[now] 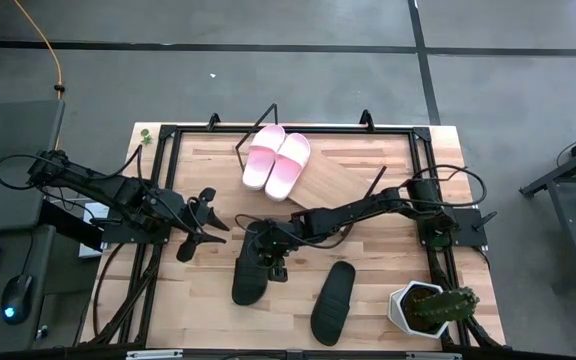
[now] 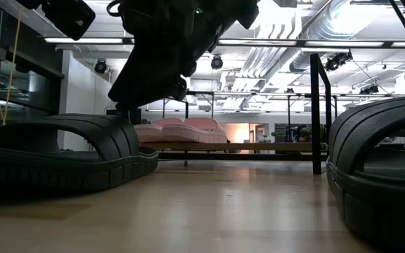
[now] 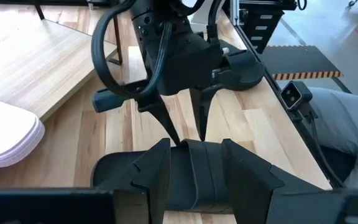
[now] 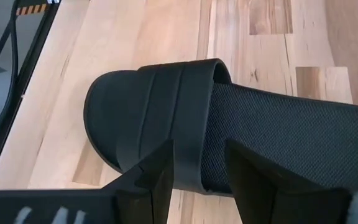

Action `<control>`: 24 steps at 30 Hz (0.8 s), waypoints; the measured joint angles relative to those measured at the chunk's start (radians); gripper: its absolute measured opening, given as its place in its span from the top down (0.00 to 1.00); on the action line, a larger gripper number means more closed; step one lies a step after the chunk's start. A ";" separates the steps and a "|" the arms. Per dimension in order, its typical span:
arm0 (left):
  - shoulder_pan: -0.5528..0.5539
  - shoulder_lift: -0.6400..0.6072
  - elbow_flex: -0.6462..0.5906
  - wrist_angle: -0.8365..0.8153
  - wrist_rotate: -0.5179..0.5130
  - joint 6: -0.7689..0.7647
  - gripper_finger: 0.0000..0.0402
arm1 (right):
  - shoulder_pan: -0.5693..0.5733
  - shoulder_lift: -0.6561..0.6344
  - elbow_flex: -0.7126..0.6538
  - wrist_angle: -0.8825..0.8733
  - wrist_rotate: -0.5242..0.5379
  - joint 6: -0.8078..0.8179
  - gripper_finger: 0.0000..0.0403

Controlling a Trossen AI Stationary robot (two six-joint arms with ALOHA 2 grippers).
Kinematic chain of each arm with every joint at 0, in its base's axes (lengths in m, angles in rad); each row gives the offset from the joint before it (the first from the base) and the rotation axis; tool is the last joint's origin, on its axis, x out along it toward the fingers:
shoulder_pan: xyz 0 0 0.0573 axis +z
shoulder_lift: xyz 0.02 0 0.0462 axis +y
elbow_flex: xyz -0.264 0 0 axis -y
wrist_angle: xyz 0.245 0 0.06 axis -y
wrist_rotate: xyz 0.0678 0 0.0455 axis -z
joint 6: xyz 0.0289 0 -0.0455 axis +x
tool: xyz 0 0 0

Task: Pick and place slides into the shelf
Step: Put the left black slipper on the shelf

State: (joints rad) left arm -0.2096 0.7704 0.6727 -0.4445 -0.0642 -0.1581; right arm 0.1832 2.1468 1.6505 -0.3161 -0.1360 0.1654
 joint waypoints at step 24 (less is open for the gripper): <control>0.000 0.000 0.000 0.000 0.000 0.000 0.68 | 0.000 0.041 0.001 0.051 -0.066 0.013 0.67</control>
State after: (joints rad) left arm -0.2096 0.7704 0.6727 -0.4442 -0.0643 -0.1585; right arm 0.1830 2.1876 1.6512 -0.2646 -0.2016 0.1785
